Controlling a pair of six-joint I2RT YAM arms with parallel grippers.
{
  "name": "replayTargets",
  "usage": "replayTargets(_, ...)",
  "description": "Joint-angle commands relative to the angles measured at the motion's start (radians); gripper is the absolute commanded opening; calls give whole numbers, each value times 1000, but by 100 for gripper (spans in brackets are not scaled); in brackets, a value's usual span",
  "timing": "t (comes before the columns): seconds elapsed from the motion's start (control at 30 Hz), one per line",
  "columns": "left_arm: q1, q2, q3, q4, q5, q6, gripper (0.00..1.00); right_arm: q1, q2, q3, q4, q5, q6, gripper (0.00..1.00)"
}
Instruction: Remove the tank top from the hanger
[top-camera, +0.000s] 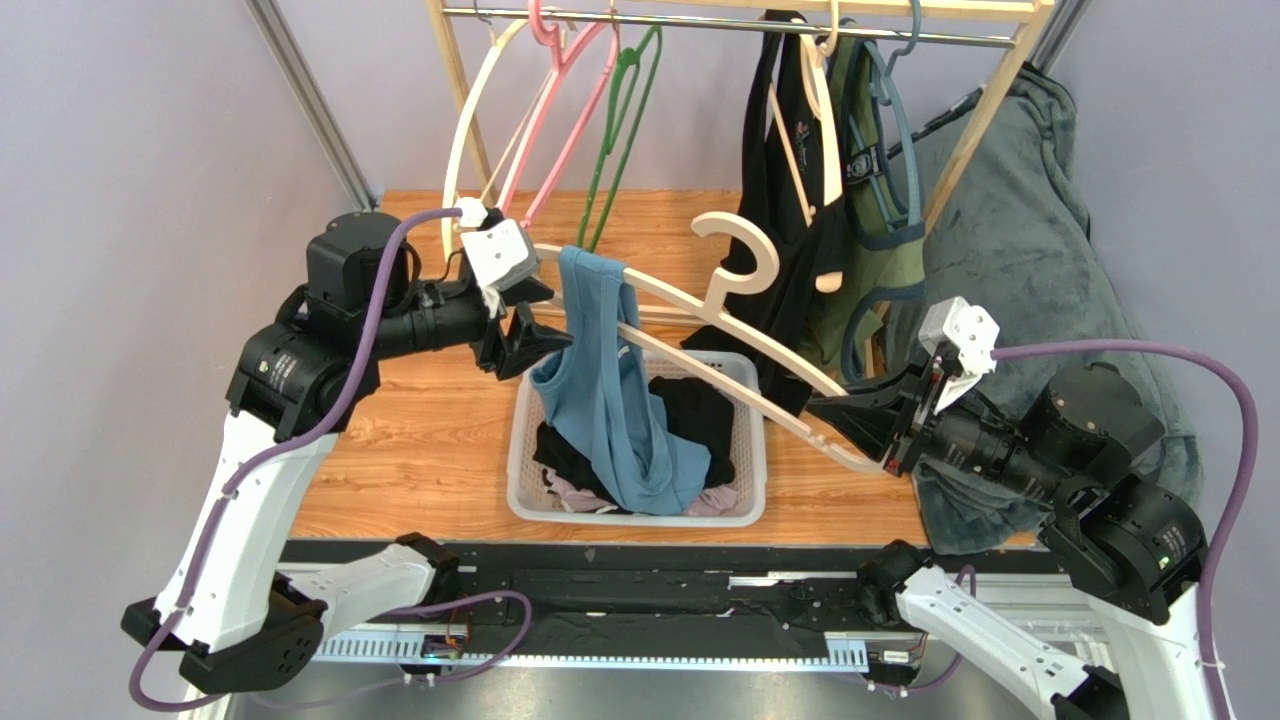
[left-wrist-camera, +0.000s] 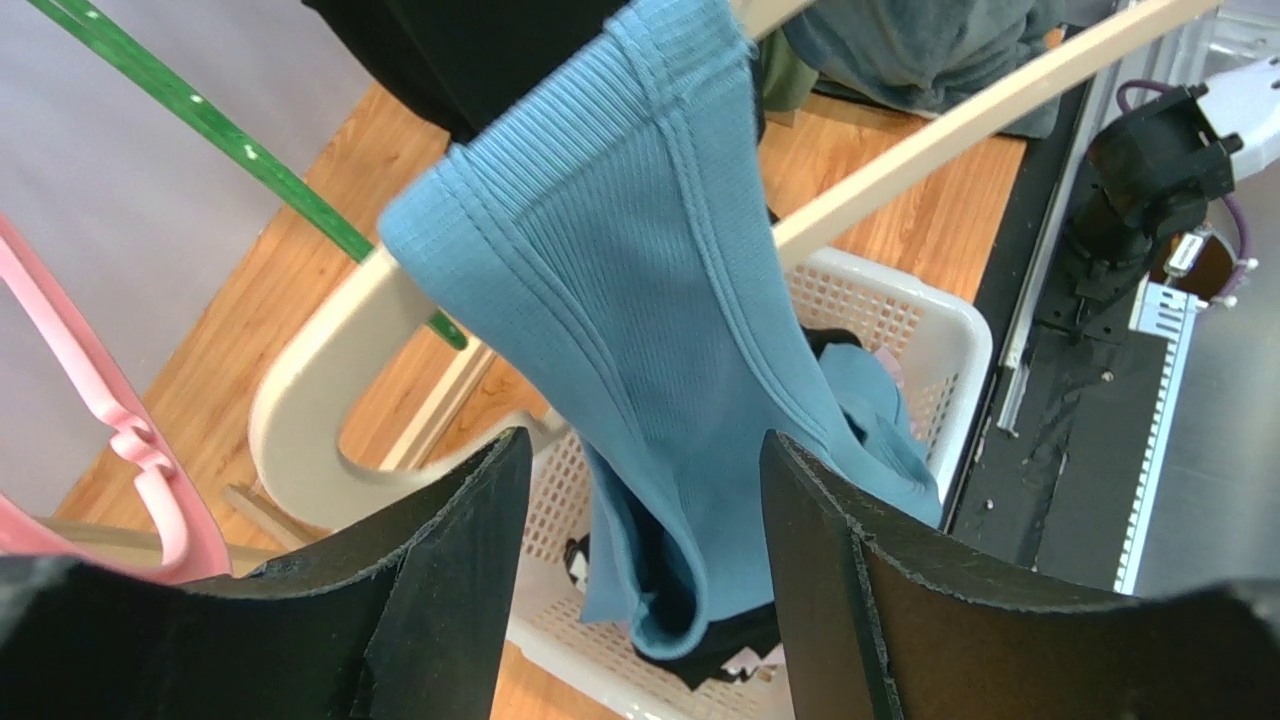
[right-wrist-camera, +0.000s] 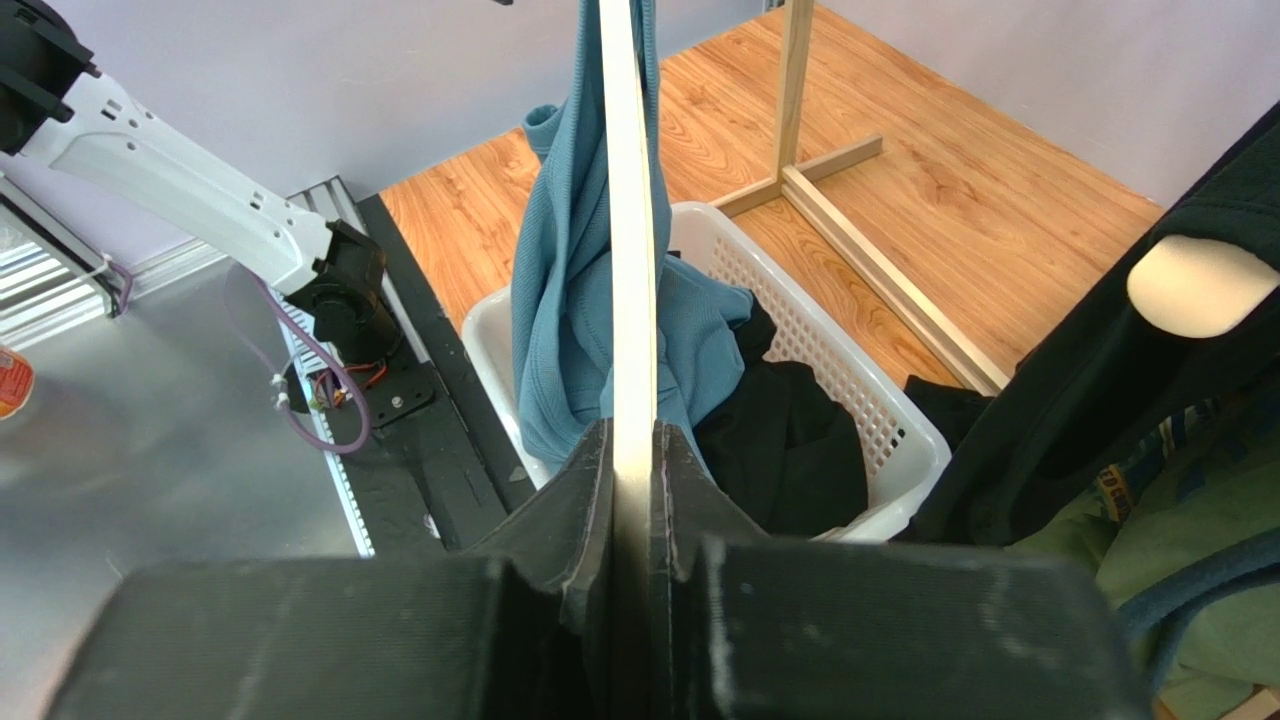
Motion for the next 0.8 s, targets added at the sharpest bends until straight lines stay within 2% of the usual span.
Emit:
replayTargets(0.0,1,-5,9,85,5,-29,66,-4,-15,38,53,-32,25,0)
replayTargets(0.13,1,7,8,111,0,-48,62,-5,-18,28,59,-47,37,0)
replayTargets(0.23,2,26,9,127,35,-75,50,-4,-20,16,67,-52,45,0)
replayTargets(0.27,2,29,9,133,54,-83,37,-5,-20,16,70,-52,46,0)
replayTargets(0.37,1,37,9,134,65,-94,12,-4,-20,21,67,-49,46,0)
replayTargets(0.47,2,26,9,128,58,-95,1,-5,-20,30,53,-41,37,0)
replayTargets(0.77,2,-5,63,67,3,-74,0,-4,-17,28,4,-15,13,0)
